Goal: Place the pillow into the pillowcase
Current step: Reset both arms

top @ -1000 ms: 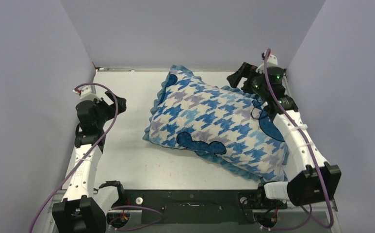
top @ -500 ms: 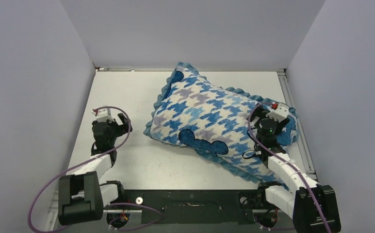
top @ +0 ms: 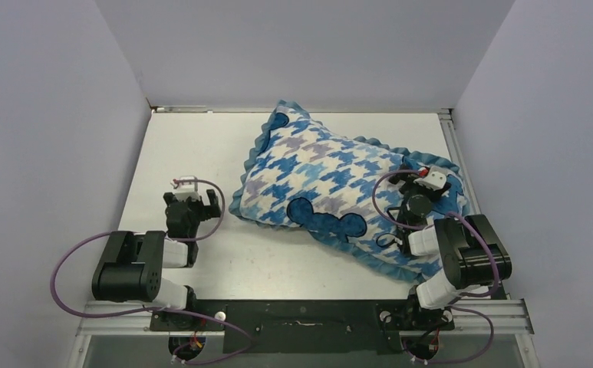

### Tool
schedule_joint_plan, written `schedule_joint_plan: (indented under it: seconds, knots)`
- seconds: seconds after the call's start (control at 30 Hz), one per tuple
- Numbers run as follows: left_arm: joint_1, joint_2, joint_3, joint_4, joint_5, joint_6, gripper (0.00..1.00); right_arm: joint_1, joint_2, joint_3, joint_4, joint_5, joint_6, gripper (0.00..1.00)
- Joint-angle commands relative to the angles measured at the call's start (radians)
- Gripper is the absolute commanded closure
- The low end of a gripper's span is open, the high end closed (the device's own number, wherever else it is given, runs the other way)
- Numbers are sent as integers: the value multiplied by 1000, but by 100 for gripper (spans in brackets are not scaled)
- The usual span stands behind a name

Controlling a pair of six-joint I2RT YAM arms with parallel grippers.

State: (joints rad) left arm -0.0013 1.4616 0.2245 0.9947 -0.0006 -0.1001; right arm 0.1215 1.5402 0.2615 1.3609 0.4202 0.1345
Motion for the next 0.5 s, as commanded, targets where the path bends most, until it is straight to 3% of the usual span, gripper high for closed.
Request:
schedule_joint_plan:
  seconds: [0.0,0.1,0.23,0.47]
  knots:
    - [-38,-19,-44,200,-206,-21,4,-13,71,-19,-138,-65,-37,10]
    - [-62,-8,24,95,-277,-14,4,-17,68,-22,-131,-61,-42,10]
    - [-98,4,-13,184,-191,69,4,-17,69,-23,-127,-60,-44,10]
    - [-77,6,15,132,-139,59,4,-14,69,-22,-132,-56,-45,10]
